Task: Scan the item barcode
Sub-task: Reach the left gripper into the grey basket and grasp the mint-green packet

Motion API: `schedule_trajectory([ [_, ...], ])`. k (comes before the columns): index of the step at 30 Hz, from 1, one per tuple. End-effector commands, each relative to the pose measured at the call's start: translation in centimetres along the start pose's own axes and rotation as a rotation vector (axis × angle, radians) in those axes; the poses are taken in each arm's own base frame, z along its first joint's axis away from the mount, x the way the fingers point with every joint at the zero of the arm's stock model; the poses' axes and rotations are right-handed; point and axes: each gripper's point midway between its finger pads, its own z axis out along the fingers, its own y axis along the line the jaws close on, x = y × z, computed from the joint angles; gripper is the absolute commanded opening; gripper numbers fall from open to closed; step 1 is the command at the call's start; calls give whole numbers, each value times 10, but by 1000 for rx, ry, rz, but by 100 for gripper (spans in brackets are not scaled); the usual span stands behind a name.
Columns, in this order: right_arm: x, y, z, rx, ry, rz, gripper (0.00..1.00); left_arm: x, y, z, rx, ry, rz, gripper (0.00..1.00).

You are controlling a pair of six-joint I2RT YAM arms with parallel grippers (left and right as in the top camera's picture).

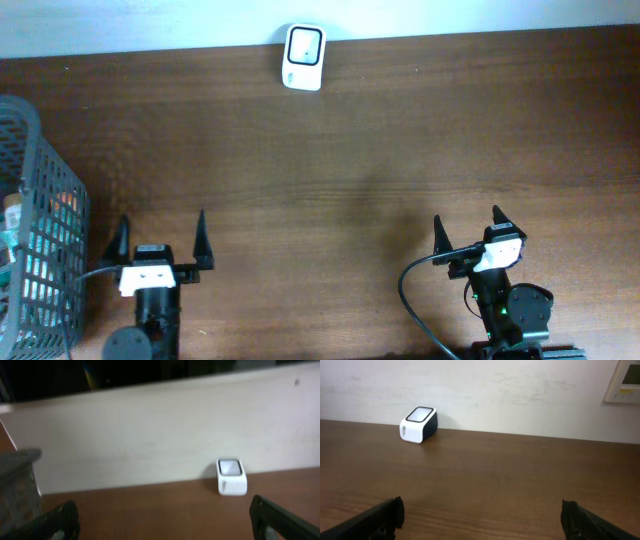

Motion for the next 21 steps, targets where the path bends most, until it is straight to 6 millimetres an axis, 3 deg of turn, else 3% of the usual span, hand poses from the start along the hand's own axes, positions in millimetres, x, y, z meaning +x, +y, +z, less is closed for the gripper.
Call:
schedule_trajectory([
  [1, 3, 3, 0, -18, 6, 4, 98, -57, 6, 15, -2, -37, 4, 99],
  [4, 3, 4, 0, -18, 6, 4, 98, -94, 4, 35, 29, -32, 5, 99],
  [6, 3, 3, 0, -18, 6, 4, 98, -111, -8, 53, 113, 39, 3, 99],
  [11, 3, 4, 0, -18, 6, 4, 98, -124, -25, 93, 256, 393, -30, 99],
  [14, 3, 4, 0, -18, 6, 4, 98, -96, -32, 100, 298, 616, -55, 99],
  [18, 3, 4, 0, -18, 6, 4, 98, -33, -36, 113, 301, 841, -69, 99],
  [21, 3, 4, 0, -18, 6, 4, 98, -18, -39, 133, 310, 854, -78, 99],
])
